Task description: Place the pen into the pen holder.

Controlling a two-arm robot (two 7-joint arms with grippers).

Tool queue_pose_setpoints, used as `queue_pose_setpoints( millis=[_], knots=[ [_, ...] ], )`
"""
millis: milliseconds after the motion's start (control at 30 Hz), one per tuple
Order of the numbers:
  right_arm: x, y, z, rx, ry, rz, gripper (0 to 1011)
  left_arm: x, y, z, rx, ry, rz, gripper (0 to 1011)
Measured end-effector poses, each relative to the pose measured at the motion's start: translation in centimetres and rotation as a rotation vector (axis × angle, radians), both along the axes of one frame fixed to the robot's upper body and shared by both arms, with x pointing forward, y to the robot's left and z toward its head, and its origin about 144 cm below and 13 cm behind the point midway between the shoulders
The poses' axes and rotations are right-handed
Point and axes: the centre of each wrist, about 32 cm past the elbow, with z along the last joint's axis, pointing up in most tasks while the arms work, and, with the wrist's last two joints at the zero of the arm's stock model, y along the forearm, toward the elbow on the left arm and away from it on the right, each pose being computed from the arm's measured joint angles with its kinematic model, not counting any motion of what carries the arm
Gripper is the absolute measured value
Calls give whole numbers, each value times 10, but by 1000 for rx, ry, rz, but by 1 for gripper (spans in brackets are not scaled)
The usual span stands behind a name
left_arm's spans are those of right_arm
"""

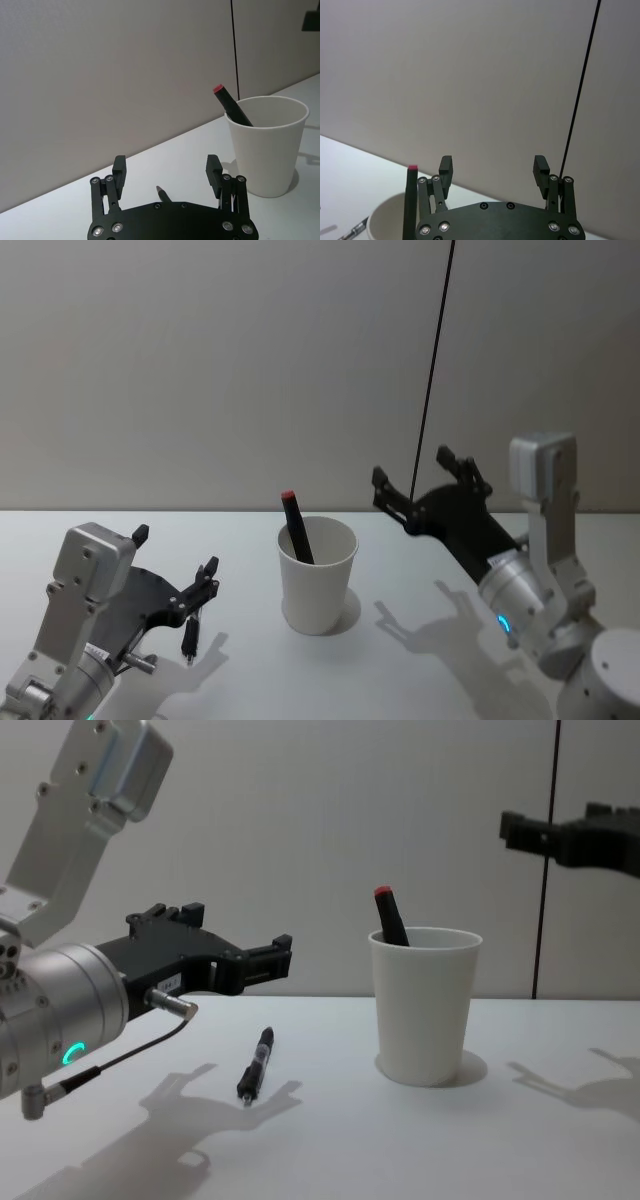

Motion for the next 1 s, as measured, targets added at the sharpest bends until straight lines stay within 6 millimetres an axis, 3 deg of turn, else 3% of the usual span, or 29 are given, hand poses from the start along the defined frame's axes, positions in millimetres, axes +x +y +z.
queue_pose_setpoints(
  millis=[700, 1000],
  knots=[
    [-55, -5, -42, 15, 95, -40, 1001, 0, 0, 0, 0, 0, 0, 1003],
    [-68, -5, -50, 19, 117, -49, 1001, 0, 0, 0, 0, 0, 0, 1003]
  ],
)
